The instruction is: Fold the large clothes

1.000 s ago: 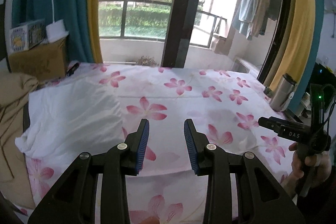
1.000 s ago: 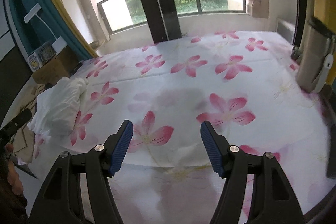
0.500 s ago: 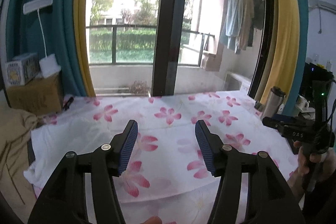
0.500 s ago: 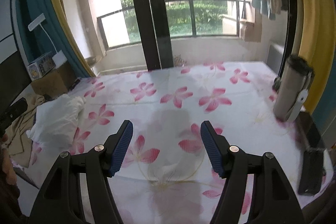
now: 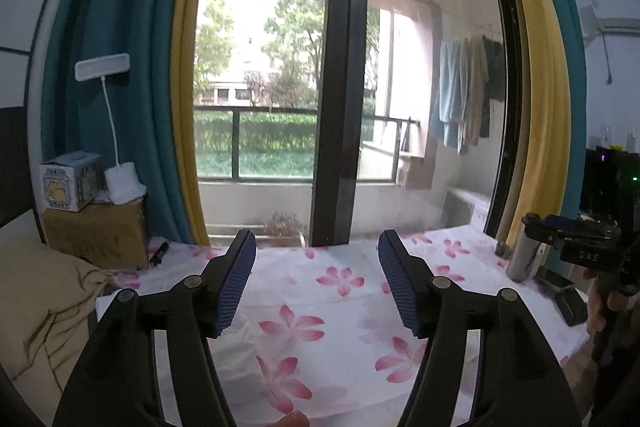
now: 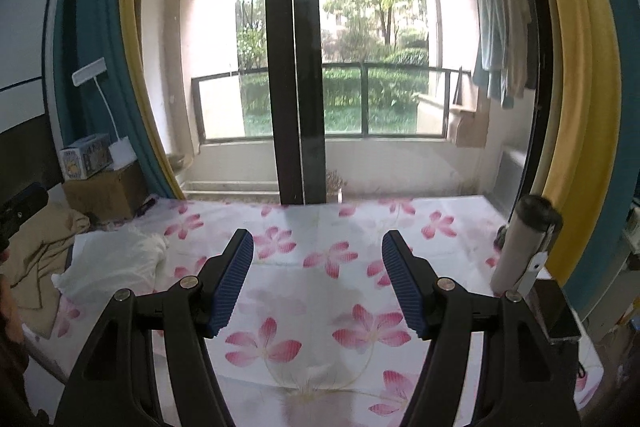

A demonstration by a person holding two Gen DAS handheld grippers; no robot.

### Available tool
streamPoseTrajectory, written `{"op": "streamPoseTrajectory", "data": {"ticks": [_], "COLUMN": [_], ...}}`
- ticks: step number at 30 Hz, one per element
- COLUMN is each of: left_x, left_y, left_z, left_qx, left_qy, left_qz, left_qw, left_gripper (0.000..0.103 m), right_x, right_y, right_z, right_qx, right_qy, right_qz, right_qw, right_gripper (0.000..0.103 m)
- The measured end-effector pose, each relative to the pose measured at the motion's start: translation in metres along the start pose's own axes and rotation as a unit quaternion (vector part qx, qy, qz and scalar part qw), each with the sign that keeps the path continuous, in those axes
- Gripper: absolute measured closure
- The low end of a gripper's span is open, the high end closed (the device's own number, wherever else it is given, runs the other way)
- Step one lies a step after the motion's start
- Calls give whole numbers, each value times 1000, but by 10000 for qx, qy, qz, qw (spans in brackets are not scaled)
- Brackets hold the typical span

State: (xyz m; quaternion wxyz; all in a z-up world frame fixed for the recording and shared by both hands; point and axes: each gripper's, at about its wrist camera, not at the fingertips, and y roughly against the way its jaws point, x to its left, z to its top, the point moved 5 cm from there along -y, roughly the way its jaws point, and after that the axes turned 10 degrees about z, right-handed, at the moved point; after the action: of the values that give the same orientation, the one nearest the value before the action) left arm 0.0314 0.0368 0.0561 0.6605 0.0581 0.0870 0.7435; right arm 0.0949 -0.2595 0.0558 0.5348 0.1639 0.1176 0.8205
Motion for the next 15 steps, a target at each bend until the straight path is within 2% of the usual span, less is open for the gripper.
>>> {"op": "streamPoseTrajectory", "data": {"ticks": [6,10,15], "left_x": [10,19,31], "left_y": [9,11,15], "left_z": [-2,-4,-7], "left_qx": [-215,-218,-207], "left_qy": [82,107,167], "left_qz": [-23,73,184], "left_qw": [9997,9997,9995], "left_gripper": [36,35,35], "right_x": [20,35,53], "right_y": [15,20,20], "right_z": [9,12,10], "right_qx": [-247,-398,-531], "right_qy": [317,464,547], "right_qz": [-167,-180,-186], "right_qw": [9991,9980,9969], "right_gripper": [35,21,20]}}
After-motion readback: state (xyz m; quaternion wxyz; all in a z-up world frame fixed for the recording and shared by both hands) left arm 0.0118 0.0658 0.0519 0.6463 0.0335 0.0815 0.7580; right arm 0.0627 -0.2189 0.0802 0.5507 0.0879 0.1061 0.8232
